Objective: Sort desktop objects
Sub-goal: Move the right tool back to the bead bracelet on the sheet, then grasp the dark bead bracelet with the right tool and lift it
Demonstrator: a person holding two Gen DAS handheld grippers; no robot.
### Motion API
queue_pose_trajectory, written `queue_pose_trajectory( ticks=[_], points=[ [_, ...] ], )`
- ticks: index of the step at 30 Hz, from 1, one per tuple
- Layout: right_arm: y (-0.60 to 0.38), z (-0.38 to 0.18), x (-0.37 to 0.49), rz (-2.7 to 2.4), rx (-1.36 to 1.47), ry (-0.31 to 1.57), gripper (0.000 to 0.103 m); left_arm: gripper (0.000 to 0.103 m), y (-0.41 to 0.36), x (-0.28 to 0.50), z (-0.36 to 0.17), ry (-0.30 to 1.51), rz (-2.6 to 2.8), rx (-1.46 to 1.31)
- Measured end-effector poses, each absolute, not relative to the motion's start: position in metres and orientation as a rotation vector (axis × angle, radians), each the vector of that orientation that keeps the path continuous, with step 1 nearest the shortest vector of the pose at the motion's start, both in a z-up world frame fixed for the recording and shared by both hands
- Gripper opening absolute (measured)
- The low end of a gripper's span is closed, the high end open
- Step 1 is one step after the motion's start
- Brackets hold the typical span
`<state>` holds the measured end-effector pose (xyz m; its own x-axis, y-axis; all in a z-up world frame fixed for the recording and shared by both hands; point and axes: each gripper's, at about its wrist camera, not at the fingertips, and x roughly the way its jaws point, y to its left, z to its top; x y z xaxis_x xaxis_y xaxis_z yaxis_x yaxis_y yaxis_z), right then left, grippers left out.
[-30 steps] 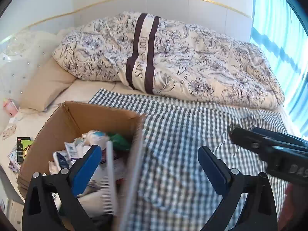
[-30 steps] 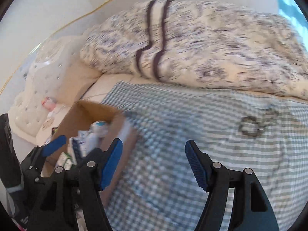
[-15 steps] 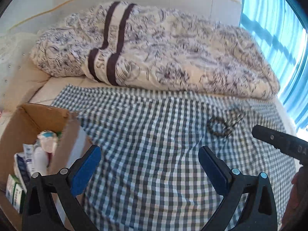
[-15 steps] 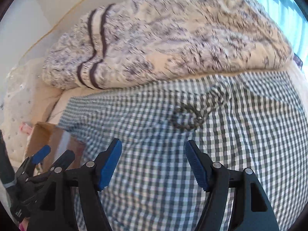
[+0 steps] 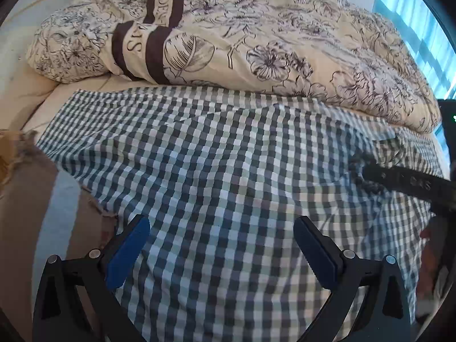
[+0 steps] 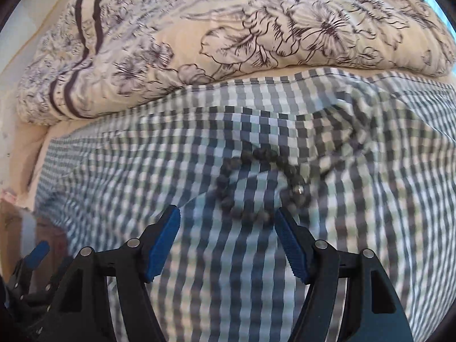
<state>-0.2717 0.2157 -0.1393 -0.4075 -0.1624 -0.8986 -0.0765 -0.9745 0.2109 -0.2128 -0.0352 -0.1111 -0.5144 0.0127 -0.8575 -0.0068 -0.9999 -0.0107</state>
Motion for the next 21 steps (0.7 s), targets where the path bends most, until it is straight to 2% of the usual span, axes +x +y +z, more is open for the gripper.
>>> queue_pose_trajectory(
  ticks=[5,8,12,15,16,17,19,21],
  points=[
    [0.21,-0.155,-0.287,-2.59,1.72,-0.278,0.071,0.103,-0.039,-0.22,-0.123,0.016,2.714,-1.547],
    [0.203,-0.16,-0.291,-2.601,1.732,-0.218,0.08,0.103,-0.043,-0.224,-0.13,-0.004,2.708,-1.573],
    [0.196,-0.166,-0.291,-2.643,1.751,-0.131,0.08,0.103,-0.047,-0.224,-0.136,-0.001,2.703,-1.599],
    [0.198,-0.161,-0.287,-2.68,1.773,-0.099,0.057,0.103,-0.051,-0.222,-0.136,-0.009,2.704,-1.605],
    [0.201,-0.159,-0.285,-2.676,1.773,-0.125,0.045,0.103,-0.052,-0.221,-0.135,-0.01,2.706,-1.605],
    [0.205,-0.157,-0.284,-2.673,1.772,-0.152,0.037,0.103,-0.053,-0.22,-0.134,-0.01,2.708,-1.606],
    [0.217,-0.15,-0.279,-2.638,1.763,-0.237,0.011,0.103,-0.054,-0.218,-0.13,-0.013,2.712,-1.602],
    [0.227,-0.141,-0.271,-2.635,1.737,-0.303,0.011,0.103,-0.053,-0.215,-0.125,-0.01,2.717,-1.592]
  ],
)
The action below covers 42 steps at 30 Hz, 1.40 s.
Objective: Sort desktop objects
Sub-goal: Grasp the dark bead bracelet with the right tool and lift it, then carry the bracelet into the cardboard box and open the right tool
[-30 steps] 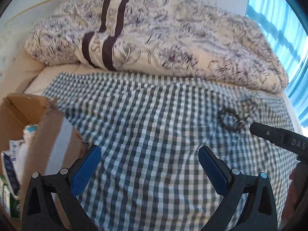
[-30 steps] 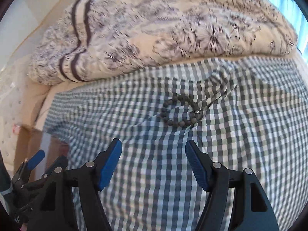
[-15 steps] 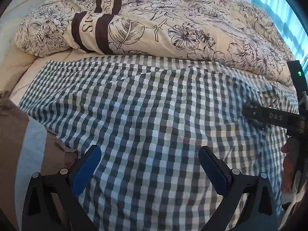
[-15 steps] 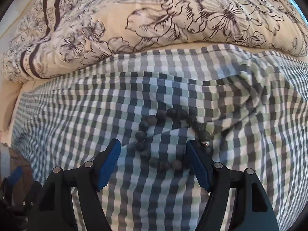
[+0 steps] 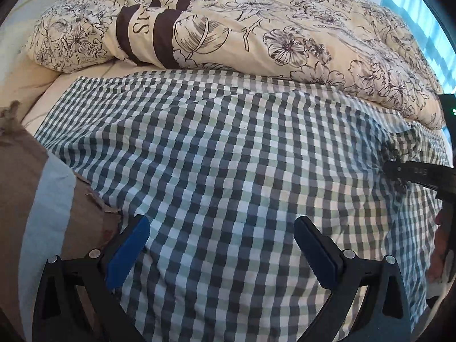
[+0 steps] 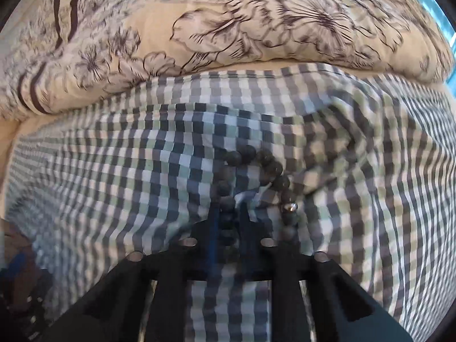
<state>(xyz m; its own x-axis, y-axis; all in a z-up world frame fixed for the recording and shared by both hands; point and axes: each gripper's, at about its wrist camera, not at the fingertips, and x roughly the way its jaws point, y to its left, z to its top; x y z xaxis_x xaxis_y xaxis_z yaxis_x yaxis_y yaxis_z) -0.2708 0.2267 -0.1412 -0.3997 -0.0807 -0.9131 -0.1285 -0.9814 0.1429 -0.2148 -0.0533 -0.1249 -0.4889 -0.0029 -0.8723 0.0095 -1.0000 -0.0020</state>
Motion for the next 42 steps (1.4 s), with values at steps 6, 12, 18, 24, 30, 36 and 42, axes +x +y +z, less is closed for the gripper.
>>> queue_pose_trajectory(
  ticks=[6,12,18,24,30,36,42],
  points=[
    [0.243,-0.102,-0.236,2.66,-1.623,0.358,0.011,0.103,-0.046,-0.198,-0.103,-0.016,-2.732,1.54],
    [0.243,-0.057,-0.212,2.737,-1.565,0.422,0.011,0.103,-0.036,-0.173,-0.07,-0.039,-2.782,1.467],
    [0.219,-0.026,-0.186,2.832,-1.548,0.425,0.011,0.103,-0.034,-0.141,-0.031,-0.065,-2.818,1.376],
    [0.193,-0.003,-0.147,2.925,-1.56,0.396,0.011,0.103,-0.046,-0.104,-0.002,-0.078,-2.813,1.304],
    [0.153,0.021,-0.105,3.036,-1.587,0.34,0.011,0.103,-0.07,-0.067,0.022,-0.048,-2.801,1.256],
    [0.096,0.048,-0.072,3.15,-1.597,0.271,0.011,0.103,-0.107,-0.043,0.044,-0.03,-2.761,1.224],
    [0.026,0.074,-0.056,3.281,-1.609,0.187,0.011,0.103,-0.161,-0.022,0.055,0.023,-2.714,1.184]
  ],
)
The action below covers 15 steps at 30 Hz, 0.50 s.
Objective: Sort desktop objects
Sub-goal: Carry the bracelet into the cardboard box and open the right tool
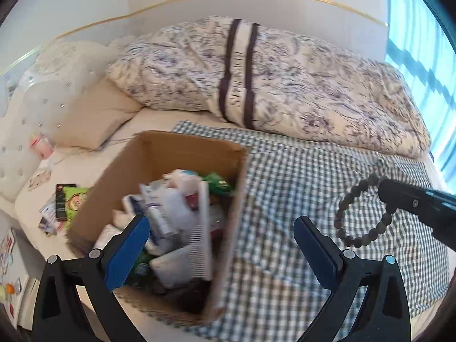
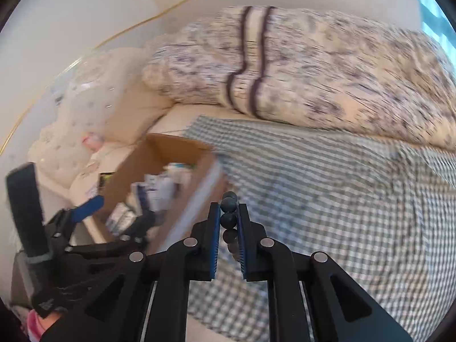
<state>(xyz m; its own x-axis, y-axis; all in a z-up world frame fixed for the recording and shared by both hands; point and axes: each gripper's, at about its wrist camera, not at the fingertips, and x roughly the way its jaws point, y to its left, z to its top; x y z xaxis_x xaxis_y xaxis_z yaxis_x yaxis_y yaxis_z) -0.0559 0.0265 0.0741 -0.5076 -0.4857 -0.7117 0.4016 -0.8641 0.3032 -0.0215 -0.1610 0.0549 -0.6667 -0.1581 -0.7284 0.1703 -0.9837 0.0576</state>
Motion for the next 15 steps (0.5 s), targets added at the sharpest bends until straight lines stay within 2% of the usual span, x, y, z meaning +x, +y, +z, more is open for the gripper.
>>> queue_pose_trajectory(
  ticks=[7,13,14,15],
  points=[
    [-0.067,0.082,-0.065,-2.252,1.101,-0.05,0.011,0.103,-0.227,-0.019,0.043,0.104,-2.657,1.172],
    [-0.128,0.052,-0.094,-2.196,1.162,0.005,0.012,0.103,-0.264,-0.032,0.013,0.176,-2.634,1.204],
    [-0.134,0.044,-0.098,-2.203,1.175,0.019,0.016,0.103,-0.268,-0.035,0.008,0.185,-2.633,1.21],
    [-0.137,0.038,-0.102,-2.217,1.185,0.028,0.034,0.103,-0.271,-0.037,0.003,0.19,-2.633,1.216]
  ],
)
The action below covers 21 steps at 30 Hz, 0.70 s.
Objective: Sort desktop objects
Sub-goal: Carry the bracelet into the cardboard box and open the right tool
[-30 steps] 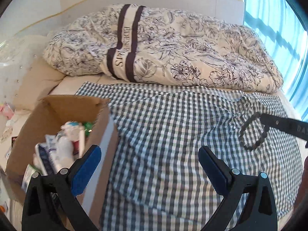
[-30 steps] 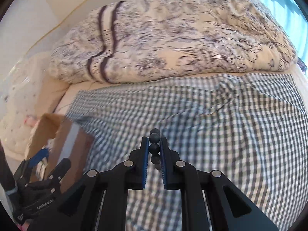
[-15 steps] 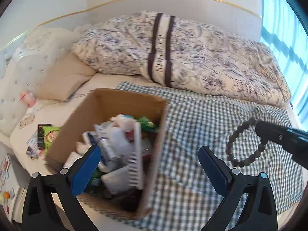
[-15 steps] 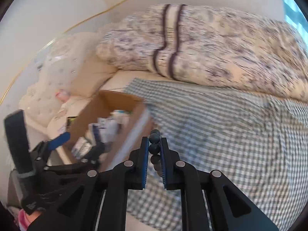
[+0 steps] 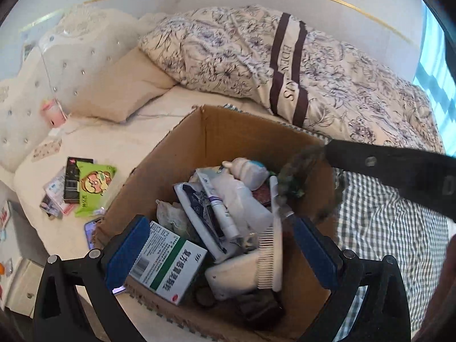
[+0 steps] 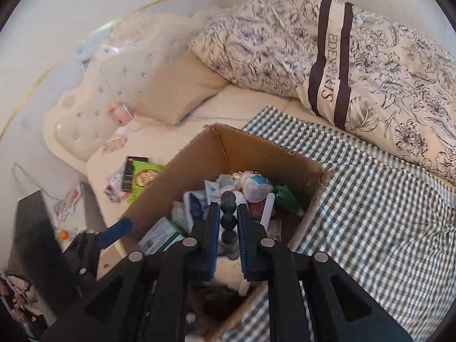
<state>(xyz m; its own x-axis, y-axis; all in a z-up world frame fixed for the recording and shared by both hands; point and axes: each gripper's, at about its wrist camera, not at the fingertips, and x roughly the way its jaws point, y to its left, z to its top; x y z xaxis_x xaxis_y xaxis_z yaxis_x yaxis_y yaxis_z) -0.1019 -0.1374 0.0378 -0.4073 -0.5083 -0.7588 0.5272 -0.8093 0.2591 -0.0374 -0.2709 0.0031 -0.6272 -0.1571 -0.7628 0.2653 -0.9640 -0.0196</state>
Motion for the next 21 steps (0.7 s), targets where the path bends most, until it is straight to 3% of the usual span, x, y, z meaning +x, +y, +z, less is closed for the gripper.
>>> queue_pose_trajectory(
  ticks=[1,2,11,19,21],
  points=[
    [-0.139,0.031,-0.105,-2.237,1.188,0.028,0.056,0.103,-0.273,-0.041,-0.002,0.189,-2.633,1.223],
    [-0.138,0.028,-0.107,-2.249,1.185,0.022,0.061,0.103,-0.275,-0.044,-0.006,0.183,-2.634,1.231],
    [-0.112,0.012,-0.127,-2.314,1.236,-0.009,0.061,0.103,-0.265,-0.064,-0.025,0.169,-2.66,1.266],
    [-0.038,0.042,-0.103,-2.469,1.23,-0.105,0.061,0.103,-0.225,-0.053,0.012,0.124,-2.745,1.196],
    [-0.016,0.053,-0.091,-2.53,1.225,-0.111,0.066,0.103,-0.211,-0.048,0.024,0.113,-2.78,1.17]
  ],
)
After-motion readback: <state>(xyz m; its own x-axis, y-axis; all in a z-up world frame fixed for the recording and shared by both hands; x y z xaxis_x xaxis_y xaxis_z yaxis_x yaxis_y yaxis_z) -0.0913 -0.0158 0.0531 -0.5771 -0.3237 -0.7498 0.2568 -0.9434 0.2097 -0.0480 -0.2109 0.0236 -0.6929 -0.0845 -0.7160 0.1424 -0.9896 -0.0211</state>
